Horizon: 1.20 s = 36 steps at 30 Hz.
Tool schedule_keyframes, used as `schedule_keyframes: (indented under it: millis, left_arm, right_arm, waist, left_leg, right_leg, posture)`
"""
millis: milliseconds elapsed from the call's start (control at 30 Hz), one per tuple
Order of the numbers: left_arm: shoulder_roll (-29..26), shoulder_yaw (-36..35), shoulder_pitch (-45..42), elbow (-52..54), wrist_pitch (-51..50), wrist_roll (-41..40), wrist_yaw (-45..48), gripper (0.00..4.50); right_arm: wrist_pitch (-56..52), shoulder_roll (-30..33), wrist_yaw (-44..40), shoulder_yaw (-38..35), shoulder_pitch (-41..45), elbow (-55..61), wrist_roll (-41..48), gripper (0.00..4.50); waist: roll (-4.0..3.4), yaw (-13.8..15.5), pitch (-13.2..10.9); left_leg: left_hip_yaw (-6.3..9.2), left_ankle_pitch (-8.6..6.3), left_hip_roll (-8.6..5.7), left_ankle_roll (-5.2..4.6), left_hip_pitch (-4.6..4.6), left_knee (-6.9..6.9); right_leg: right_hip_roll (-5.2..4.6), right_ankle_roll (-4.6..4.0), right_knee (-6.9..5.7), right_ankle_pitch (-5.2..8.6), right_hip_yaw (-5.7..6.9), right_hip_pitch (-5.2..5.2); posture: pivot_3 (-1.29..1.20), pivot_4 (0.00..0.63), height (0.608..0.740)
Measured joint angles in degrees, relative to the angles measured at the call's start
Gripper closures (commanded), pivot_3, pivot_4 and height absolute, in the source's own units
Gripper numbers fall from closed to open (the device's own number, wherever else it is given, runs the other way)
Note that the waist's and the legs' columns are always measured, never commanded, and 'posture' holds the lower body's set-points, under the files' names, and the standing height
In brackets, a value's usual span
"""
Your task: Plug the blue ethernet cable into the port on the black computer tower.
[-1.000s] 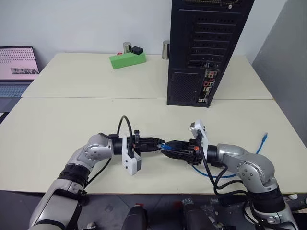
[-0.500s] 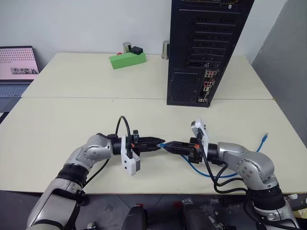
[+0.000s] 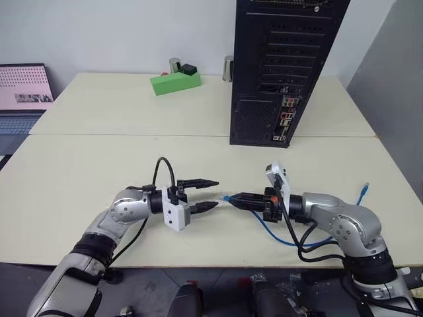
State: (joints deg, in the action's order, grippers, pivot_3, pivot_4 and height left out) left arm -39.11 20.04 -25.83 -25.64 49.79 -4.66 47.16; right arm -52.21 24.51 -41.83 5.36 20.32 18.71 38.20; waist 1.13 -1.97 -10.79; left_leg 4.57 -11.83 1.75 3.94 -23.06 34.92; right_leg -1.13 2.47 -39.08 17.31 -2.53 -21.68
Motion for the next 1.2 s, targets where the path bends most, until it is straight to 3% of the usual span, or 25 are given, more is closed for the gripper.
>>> schedule_keyframes:
  millis: [133, 300, 467, 800, 1200]
  left_arm:
    - [0.05, -0.56, 1.96, 11.19, -25.62, -10.97, 4.71, 0.07]
    - [4.52, -4.03, -1.50, 17.30, -46.21, -15.99, 0.72, 0.03]
    - [11.30, -6.12, -8.32, 18.77, -59.95, -14.99, -7.66, 0.03]
    - [23.45, -6.99, -15.45, 14.68, -64.53, -7.68, -18.15, 0.03]
    - [27.69, -9.31, -15.47, 12.04, -64.45, -3.82, -22.08, 0.03]
  right_arm:
    - [2.36, 0.18, 6.85, -6.07, -1.34, 2.21, -2.23, 4.50]
    - [3.87, -0.94, 16.37, -8.03, -2.76, 6.84, -7.52, 4.50]
    - [5.24, -3.76, 28.34, -8.11, -1.41, 7.94, -15.86, 4.50]
    - [8.17, -8.17, 36.97, -8.19, 6.50, 0.67, -23.65, 4.50]
    - [13.02, -13.53, 40.98, -9.94, 15.12, -11.34, -26.24, 4.50]
  waist:
    - [0.00, 0.08, 0.00]
    - [0.00, 0.08, 0.00]
    - [0.00, 0.05, 0.00]
    - [0.00, 0.00, 0.00]
    - [0.00, 0.11, 0.00]
  left_leg:
    - [0.03, 0.00, 0.00, 0.00, 0.00, 0.00]
    - [0.05, 0.00, 0.00, 0.00, -0.01, 0.01]
    - [0.03, 0.01, -0.02, 0.01, -0.02, 0.01]
    - [0.01, 0.01, -0.03, 0.01, -0.02, 0.00]
    - [0.00, 0.01, -0.05, 0.02, -0.06, -0.01]
  right_leg:
    - [0.01, 0.01, 0.00, 0.00, 0.02, 0.00]
    - [0.03, 0.05, -0.02, 0.03, 0.03, -0.01]
    - [0.03, 0.01, 0.00, 0.01, -0.01, -0.04]
    - [0.03, -0.01, 0.01, 0.00, -0.05, -0.04]
    - [0.00, -0.01, 0.01, -0.01, -0.05, -0.08]
  posture:
    - [0.00, 0.150, 0.740]
    - [0.00, 0.150, 0.740]
    - [0.00, 0.150, 0.740]
    - [0.00, 0.150, 0.740]
    - [0.00, 0.150, 0.740]
